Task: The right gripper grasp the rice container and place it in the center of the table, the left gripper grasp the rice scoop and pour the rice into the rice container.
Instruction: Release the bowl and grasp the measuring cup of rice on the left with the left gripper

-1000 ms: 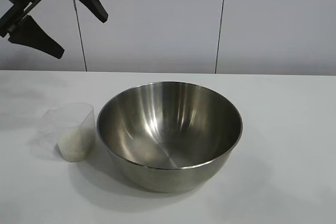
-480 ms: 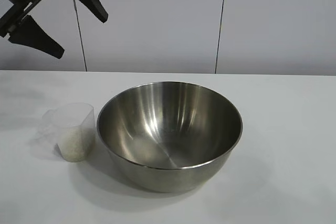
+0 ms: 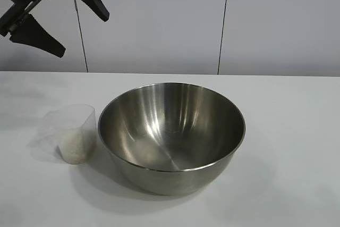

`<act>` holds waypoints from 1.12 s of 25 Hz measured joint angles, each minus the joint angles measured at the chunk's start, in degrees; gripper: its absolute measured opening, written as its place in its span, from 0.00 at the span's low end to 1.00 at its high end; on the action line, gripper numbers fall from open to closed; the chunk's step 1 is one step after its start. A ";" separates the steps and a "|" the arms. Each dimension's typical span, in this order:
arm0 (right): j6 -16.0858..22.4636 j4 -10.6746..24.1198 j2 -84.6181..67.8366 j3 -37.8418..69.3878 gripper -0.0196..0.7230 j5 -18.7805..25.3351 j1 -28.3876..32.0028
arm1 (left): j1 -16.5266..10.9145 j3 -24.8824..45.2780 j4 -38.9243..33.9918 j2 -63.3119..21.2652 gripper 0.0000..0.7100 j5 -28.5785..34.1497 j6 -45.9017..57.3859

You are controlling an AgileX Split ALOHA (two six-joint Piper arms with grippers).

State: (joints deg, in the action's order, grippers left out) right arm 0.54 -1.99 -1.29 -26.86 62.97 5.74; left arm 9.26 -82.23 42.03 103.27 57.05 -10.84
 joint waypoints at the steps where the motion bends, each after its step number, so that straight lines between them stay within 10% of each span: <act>1: 0.00 -0.02 0.00 0.05 0.86 0.00 0.00 | 0.00 0.00 0.00 0.00 0.97 -0.05 0.00; 22: 0.00 -0.02 0.00 0.11 0.86 -0.62 0.00 | 0.00 0.00 0.00 0.00 0.97 -2.00 -1.63; 28: 0.00 -0.02 0.00 0.11 0.86 -0.62 0.00 | 0.05 0.00 -2.43 -3.52 0.97 -14.07 -7.57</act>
State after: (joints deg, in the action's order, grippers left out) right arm 0.54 -2.02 -1.29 -26.75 62.35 5.74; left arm 9.31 -82.23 39.60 99.75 42.99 -18.42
